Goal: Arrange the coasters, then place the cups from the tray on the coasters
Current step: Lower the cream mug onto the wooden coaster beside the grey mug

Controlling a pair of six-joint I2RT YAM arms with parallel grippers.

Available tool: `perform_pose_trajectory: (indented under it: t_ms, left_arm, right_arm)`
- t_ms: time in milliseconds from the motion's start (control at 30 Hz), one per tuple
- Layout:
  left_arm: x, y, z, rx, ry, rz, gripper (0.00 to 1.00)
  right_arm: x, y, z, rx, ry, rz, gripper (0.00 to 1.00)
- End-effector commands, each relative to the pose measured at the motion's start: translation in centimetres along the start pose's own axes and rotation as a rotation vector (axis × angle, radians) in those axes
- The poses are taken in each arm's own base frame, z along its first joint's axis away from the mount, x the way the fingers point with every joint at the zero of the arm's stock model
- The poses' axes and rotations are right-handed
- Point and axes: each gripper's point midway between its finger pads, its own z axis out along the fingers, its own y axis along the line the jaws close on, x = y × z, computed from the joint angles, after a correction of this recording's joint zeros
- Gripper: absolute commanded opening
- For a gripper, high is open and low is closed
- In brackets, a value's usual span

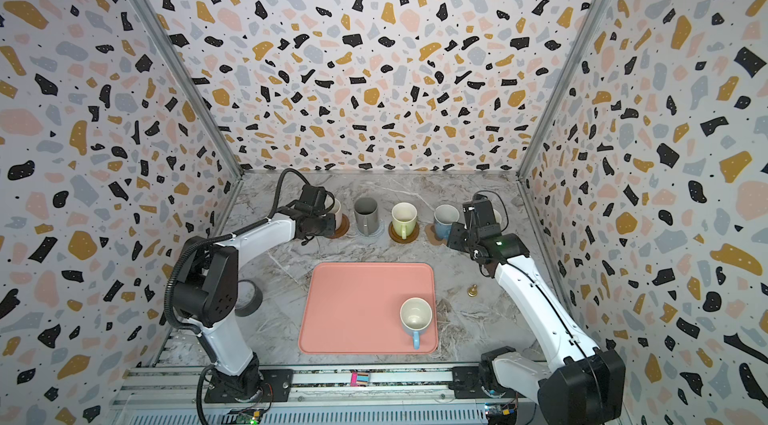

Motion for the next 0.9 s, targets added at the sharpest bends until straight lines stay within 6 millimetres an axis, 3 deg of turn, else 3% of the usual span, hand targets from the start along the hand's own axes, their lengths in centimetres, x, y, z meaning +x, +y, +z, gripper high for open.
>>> perform_pose_trajectory:
  t_ms: [0,867]
  left_arm:
    - [-0.7,0.3,-0.8,0.0,-0.033,0.008,0.25]
    - [-0.6,-0.5,-2.1,0.056,-0.045,-0.017,0.36]
  right_arm:
    - [0.2,-0.4,-0.6,0.006,-0.004,0.008,0.57]
    - [0.5,-0.4,-0.4,0.002,-0.001,0.011,0.57]
